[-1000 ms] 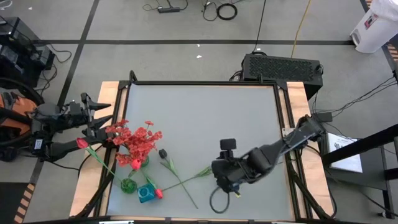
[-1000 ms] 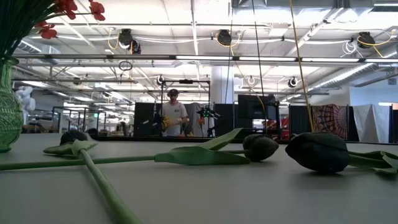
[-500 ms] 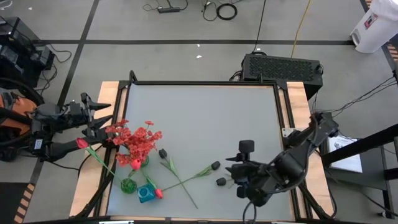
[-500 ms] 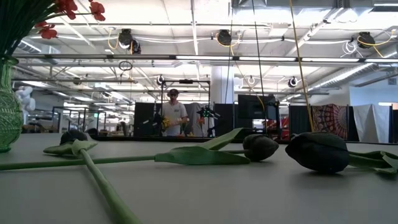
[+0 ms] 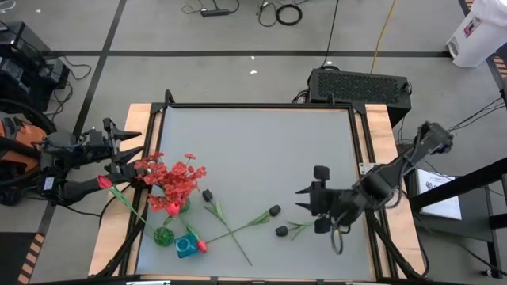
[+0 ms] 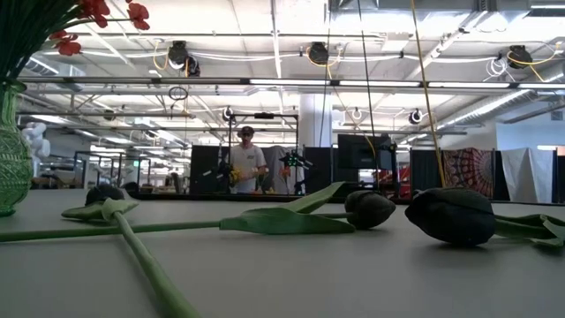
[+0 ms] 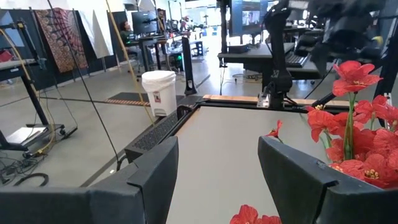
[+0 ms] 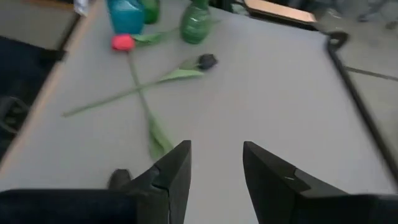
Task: Sort flowers into vase by color
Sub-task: Put the right black flower into the blue vase
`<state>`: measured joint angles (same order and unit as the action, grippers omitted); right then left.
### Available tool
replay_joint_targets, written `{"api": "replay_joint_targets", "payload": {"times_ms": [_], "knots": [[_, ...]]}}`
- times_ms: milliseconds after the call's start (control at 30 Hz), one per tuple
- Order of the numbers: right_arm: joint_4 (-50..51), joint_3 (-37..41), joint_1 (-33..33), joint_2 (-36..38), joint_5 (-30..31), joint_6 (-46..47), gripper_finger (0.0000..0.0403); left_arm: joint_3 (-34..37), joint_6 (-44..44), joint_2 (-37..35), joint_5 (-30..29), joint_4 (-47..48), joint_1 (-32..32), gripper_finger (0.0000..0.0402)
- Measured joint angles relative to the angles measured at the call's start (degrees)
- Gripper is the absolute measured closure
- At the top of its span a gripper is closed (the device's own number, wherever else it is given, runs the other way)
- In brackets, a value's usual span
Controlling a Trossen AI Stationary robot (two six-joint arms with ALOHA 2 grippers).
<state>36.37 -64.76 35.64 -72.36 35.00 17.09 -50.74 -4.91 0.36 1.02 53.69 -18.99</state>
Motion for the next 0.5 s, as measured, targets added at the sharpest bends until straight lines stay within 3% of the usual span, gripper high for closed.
{"api": "replay_joint_targets", "payload": {"times_ms": [233,500], "knots": [[-16.46,19.42,-4.35,12.54,-11.88,-0.21,0.0266,0.00,-0.01,0.00,0.00,0.00,0.00,0.0173],[-16.97,25.13,-6.97,12.28,-24.06,6.24,0.0266,0.00,-0.02,0.00,0.00,-1.09,-0.01,0.0173]]}}
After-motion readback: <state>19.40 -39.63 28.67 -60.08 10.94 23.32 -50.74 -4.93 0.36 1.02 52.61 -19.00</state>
